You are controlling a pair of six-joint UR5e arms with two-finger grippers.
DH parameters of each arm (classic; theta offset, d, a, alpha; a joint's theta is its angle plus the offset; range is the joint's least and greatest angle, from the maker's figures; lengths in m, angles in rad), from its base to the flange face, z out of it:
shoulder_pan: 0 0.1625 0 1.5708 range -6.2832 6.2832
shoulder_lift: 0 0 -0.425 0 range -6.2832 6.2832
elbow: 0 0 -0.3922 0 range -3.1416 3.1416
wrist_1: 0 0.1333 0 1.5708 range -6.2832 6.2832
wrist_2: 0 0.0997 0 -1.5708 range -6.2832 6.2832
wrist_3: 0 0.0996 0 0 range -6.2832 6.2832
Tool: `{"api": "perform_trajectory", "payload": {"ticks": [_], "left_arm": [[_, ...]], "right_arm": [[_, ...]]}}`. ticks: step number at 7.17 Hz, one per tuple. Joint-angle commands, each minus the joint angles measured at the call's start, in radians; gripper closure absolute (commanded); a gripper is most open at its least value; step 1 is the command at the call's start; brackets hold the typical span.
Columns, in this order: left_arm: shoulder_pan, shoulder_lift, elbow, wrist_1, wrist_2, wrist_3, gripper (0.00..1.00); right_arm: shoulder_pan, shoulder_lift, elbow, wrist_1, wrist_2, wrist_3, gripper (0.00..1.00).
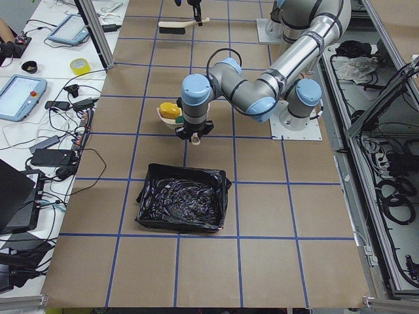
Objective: Sweep and dump trash into bin
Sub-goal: 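Carry the dustpan to the bin with the left gripper while the right withdraws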
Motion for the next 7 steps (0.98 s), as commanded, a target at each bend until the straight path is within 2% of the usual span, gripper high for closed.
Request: {"api": "perform_trajectory", "payload": {"ticks": [1,3,4,6,7], "left_arm": [[0.104,-0.079,0.133,-0.013,-0.019,-0.005,0.99],[0.216,-0.137,0.231,-0.013,-0.025,-0.01,1.0],[0.265,-0.177,0.271,-0.013,-0.024,-0.017,1.0],[0.303,-0.255,0.406,-0.01,0.02,-0.067,1.0],[0.309,-0.283,0.442,-0.01,0.065,-0.059,1.0]], "right_arm": [[-0.208,-0.006,0.065,-0.073,-0.002,-0.231,1.0],[-0.349,0.014,0.143,-0.228,-0.016,-0.356,1.0],[-0.391,0.039,0.159,-0.268,-0.082,-0.379,1.0],[-0.458,0.104,0.159,-0.329,-0.093,-0.427,1.0],[-0.474,0.129,0.158,-0.336,-0.091,-0.439,1.0]]}}
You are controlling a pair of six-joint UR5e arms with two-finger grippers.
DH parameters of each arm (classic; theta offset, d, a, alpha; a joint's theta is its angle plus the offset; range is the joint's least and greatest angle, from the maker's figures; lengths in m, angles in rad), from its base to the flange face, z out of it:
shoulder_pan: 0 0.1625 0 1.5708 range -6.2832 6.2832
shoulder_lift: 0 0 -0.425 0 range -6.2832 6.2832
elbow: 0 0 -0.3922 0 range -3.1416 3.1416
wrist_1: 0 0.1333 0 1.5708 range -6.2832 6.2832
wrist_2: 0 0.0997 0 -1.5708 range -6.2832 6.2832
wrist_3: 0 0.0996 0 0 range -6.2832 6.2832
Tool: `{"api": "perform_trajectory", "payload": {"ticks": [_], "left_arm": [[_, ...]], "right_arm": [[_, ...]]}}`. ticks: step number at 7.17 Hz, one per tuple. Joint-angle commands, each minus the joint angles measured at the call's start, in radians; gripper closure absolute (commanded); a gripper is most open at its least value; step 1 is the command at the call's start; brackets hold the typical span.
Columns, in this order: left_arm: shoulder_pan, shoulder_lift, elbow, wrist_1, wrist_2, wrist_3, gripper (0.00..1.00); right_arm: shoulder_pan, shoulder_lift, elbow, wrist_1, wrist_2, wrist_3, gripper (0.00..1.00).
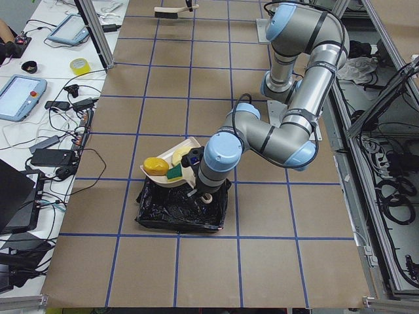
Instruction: Sweep and dump trash into bin
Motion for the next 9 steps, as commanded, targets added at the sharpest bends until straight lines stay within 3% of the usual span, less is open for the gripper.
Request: {"api": "perform_trajectory", "payload": {"ticks": [1,4,5,7,8,9], "left_arm": [[0.015,-0.06,0.06,0.013,0.104,0.074,1.0],[-0.016,-0.042,0.044,0.129,0.295,0.229,1.0],[-0.054,-0.033,0.029,0.174,0.337,0.292,1.0],[-0.166,-0.012,0.018,0.204,0.511,0.375,1.0],[-0.197,-0.001,-0.014,0.217,0.526,0.404,0.99],[-0.214,0.002,-0.073,0.308,0.527,0.459,0.99]], "right_arm": [[-0.035,0.039,0.002,-0.033,-0.009,-0.018,1.0],[-0.062,0.042,0.009,-0.024,-0.049,-0.02,1.0],[-0.062,0.042,0.018,-0.027,-0.049,-0.018,1.0],[-0.062,0.042,0.031,-0.022,-0.047,-0.02,1.0],[-0.062,0.042,0.041,-0.027,-0.046,-0.02,1.0],[-0.062,0.042,0.045,-0.033,-0.036,-0.026,0.79]]}}
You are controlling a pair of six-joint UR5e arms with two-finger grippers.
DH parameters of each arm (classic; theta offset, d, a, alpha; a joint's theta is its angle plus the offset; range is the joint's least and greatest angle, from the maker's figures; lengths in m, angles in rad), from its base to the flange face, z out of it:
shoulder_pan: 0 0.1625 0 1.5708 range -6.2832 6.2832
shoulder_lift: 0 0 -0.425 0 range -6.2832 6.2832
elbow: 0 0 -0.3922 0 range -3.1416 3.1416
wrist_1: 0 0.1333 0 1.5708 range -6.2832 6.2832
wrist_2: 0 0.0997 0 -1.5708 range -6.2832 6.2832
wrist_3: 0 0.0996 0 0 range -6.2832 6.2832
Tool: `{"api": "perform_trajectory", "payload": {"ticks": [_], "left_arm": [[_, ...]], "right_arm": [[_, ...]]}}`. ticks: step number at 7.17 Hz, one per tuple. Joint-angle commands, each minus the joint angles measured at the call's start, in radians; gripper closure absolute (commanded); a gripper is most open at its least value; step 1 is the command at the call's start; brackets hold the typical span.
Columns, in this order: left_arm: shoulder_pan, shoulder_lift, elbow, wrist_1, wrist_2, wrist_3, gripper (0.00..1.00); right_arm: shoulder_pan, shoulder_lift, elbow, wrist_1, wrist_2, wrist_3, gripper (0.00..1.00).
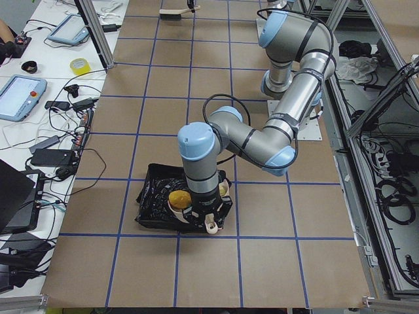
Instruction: Sweep and dump trash into bin
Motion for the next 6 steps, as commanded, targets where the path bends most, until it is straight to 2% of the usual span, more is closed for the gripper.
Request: {"api": "perform_trajectory", "payload": {"ticks": [1,2,3,4,6], "left_arm": [[-0.082,0.03,-0.099,0.16,0.076,0.106,0.99],[-0.124,0.053,-0.098,0.162,0.114,0.127,0.99],[-0.126,0.061,-0.098,0.164,0.116,0.149,0.99],[-0.126,0.058,-0.101,0.209,0.115,0.221,0.98],[-0.126,0.042,-0.111,0.312,0.116,0.272,0.98]], "right_arm": [[0.0,0.002,0.007,-0.007,0.011,-0.002,0.61],[0.0,0.011,0.007,-0.007,0.011,-0.002,0.41],[-0.002,0.017,0.008,-0.007,0.011,-0.002,0.4],[-0.002,0.014,0.007,-0.006,0.009,-0.003,0.35],[-0.003,0.0,-0.01,0.0,0.003,-0.011,0.08]]}}
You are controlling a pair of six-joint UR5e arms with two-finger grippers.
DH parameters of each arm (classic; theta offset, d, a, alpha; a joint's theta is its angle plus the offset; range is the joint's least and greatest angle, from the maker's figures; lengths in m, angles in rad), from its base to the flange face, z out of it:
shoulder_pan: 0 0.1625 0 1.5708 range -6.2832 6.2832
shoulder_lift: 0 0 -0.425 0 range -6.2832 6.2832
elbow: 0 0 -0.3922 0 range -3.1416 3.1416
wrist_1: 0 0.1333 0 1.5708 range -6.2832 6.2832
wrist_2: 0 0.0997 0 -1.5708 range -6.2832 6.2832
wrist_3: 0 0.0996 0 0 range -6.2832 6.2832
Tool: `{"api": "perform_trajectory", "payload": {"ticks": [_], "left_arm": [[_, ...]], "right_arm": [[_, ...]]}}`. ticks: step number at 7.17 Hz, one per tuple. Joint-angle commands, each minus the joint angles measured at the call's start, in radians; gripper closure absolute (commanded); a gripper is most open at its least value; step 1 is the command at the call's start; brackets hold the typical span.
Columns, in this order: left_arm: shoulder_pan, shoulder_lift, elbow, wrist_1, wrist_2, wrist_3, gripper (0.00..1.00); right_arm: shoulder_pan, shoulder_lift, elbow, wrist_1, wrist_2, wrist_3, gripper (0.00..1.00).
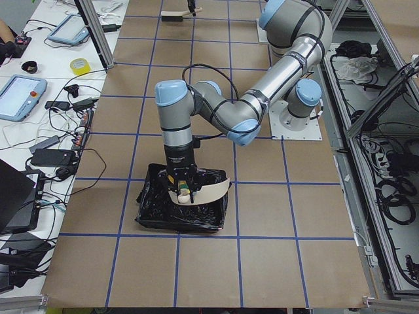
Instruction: Sweep and dump trash into bin
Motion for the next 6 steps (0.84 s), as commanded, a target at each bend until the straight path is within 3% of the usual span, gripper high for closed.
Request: {"api": "perform_trajectory", "payload": {"ticks": [1,2,4,6], "left_arm": [[-0.001,-0.004,-0.008,0.139,0.002,0.039,0.95],[-0.007,0.007,-0.022,0.141,0.0,0.046,0.95],[-0.051,0.036,-0.037,0.143,0.002,0.046,0.95],[-0.067,0.036,-0.045,0.178,0.015,0.053,0.95]], "right_arm": [[-0.002,-0.047,-0.021,0.009,0.006,-0.011,0.01],[-0.002,-0.096,-0.024,0.017,0.027,-0.011,0.01],[0.015,-0.189,-0.024,0.017,0.151,0.003,0.0],[0.099,-0.208,-0.03,0.019,0.136,0.107,0.0]]}}
